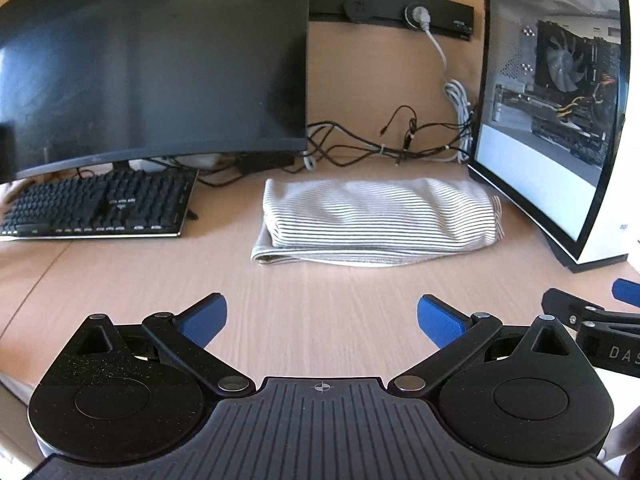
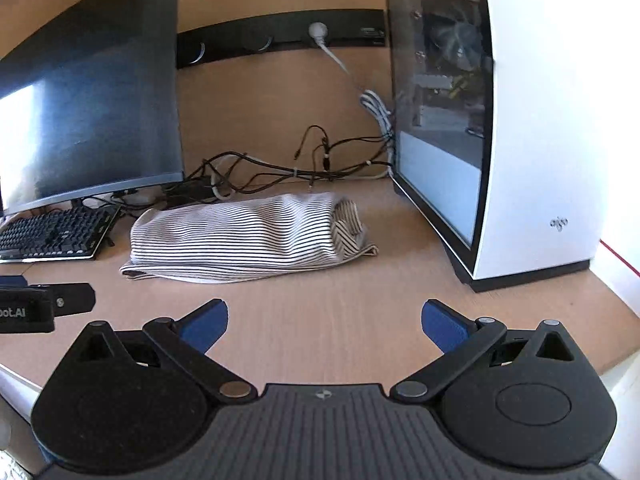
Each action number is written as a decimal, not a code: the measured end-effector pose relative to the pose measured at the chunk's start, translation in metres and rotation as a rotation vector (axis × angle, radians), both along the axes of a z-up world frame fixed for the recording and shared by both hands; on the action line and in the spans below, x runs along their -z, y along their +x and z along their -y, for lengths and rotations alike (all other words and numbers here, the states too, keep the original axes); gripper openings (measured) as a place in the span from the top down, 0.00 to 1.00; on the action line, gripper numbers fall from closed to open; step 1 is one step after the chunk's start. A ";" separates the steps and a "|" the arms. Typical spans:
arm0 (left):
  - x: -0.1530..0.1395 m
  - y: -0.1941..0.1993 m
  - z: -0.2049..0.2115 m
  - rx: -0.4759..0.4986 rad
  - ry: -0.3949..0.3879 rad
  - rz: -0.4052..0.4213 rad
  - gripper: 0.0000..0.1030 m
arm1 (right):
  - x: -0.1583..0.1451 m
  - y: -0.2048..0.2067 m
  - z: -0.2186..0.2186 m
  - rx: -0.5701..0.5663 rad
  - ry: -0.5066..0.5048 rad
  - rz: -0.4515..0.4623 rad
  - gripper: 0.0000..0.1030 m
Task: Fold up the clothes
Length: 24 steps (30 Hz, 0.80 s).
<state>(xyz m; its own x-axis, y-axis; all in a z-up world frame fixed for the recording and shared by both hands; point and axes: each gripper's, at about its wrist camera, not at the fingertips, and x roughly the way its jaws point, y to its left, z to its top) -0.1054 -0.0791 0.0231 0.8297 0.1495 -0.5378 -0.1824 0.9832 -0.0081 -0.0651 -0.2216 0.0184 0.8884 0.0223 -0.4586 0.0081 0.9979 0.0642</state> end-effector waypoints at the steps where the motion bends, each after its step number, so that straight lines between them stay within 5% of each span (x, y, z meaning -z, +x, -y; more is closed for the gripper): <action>1: 0.000 0.000 0.000 0.001 -0.002 -0.004 0.00 | 0.001 0.000 -0.001 -0.005 0.002 -0.005 0.00; 24: -0.014 -0.031 0.020 -0.047 0.007 0.016 0.00 | -0.017 -0.038 0.012 -0.010 -0.029 0.077 0.00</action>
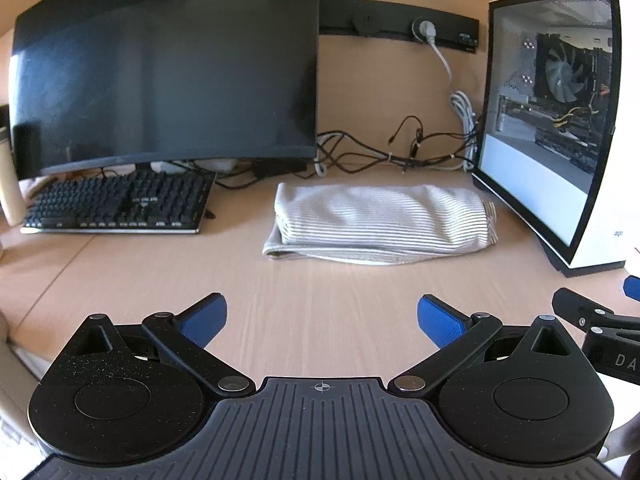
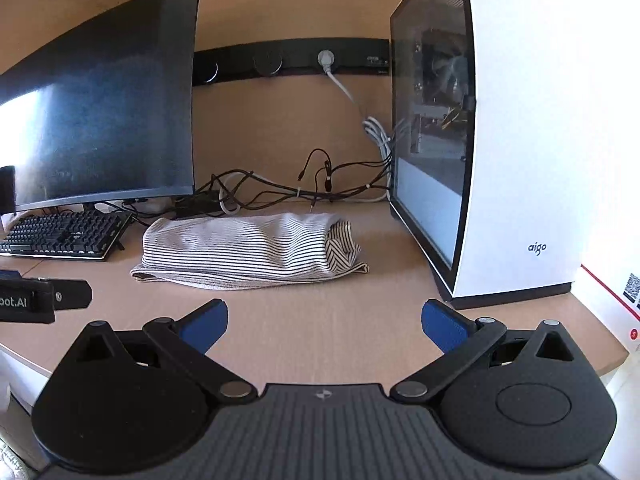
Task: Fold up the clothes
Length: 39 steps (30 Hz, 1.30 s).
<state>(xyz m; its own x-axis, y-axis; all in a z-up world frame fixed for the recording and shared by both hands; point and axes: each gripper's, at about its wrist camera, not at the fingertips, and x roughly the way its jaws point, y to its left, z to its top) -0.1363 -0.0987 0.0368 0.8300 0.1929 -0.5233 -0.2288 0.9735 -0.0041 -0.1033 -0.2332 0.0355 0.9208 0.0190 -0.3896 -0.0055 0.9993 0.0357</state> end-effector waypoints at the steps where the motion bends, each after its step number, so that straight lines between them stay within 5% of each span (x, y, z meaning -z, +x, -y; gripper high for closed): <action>1: 0.000 -0.001 0.001 -0.001 0.001 -0.007 0.00 | -0.001 -0.002 0.001 0.001 0.004 0.006 0.00; 12: -0.007 -0.016 0.008 0.006 0.017 0.009 0.00 | -0.025 -0.005 0.011 -0.010 0.112 -0.012 0.00; 39: -0.009 -0.026 0.009 0.007 0.006 0.012 0.00 | -0.015 -0.007 0.004 -0.075 0.108 -0.055 0.00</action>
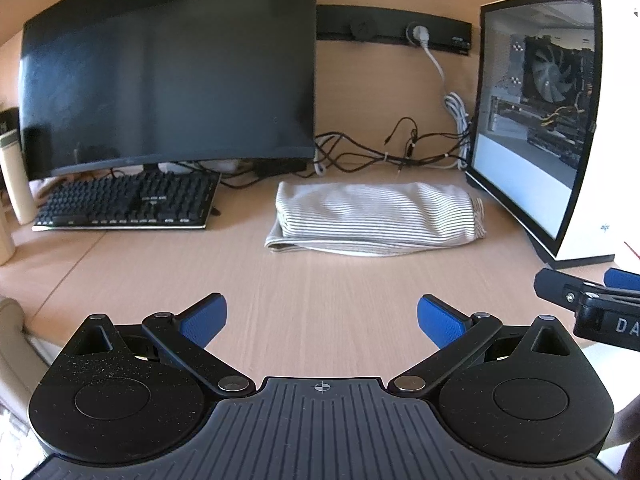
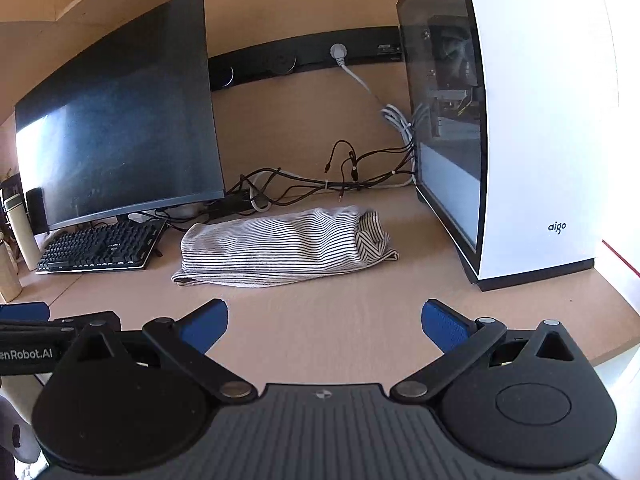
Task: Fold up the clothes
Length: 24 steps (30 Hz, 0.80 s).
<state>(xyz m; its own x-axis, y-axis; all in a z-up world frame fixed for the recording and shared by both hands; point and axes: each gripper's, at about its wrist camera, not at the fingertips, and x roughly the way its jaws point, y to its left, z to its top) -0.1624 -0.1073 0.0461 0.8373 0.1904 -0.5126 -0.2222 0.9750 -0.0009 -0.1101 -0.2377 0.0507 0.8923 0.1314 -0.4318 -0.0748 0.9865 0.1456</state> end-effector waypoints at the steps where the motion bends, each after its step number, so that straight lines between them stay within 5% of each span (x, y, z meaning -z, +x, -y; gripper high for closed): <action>1: 0.000 0.001 0.000 -0.001 -0.003 0.000 0.00 | 0.000 0.001 0.000 -0.001 -0.001 -0.001 0.00; 24: 0.005 0.017 0.004 0.003 0.008 -0.019 0.00 | 0.008 0.014 0.004 -0.005 0.009 -0.034 0.00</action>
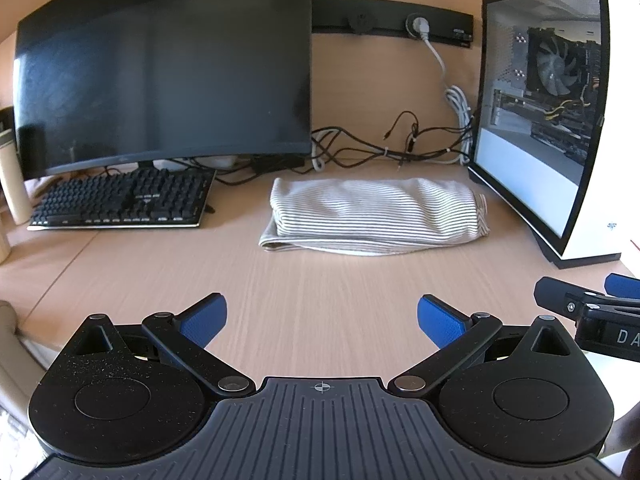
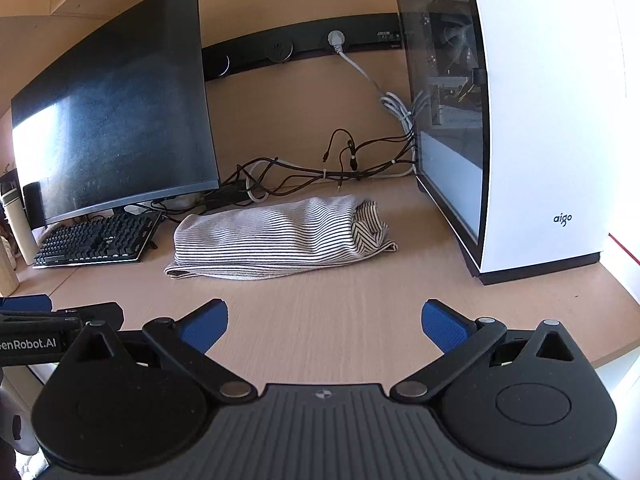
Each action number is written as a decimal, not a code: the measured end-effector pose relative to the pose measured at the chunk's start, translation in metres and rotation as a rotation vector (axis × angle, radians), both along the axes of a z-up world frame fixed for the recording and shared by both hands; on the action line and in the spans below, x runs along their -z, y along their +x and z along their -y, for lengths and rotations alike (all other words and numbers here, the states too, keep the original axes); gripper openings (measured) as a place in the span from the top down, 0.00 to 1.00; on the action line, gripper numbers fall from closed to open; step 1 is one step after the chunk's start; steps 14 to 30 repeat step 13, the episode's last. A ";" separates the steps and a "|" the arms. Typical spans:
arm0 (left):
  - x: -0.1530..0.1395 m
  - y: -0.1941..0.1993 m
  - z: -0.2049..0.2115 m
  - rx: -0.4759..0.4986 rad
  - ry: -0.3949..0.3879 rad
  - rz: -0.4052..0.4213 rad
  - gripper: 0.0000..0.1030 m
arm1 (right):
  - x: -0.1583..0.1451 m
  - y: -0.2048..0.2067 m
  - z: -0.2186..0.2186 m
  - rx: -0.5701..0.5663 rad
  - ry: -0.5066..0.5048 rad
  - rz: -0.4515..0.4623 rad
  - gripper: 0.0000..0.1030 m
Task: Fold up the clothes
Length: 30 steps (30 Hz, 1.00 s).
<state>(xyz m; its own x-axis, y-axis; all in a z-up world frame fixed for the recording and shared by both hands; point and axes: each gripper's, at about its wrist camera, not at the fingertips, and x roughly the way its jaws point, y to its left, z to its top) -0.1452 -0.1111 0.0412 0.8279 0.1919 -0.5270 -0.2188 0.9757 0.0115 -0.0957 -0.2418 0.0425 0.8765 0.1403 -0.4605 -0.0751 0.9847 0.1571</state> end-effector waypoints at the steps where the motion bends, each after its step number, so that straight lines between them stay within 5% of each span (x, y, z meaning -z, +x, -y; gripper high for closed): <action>1: 0.001 0.001 0.000 -0.001 -0.003 -0.001 0.00 | 0.001 0.001 0.000 -0.001 0.001 -0.002 0.00; 30: 0.014 0.023 -0.010 0.026 -0.032 -0.061 0.00 | 0.015 0.021 -0.002 0.008 0.002 -0.075 0.00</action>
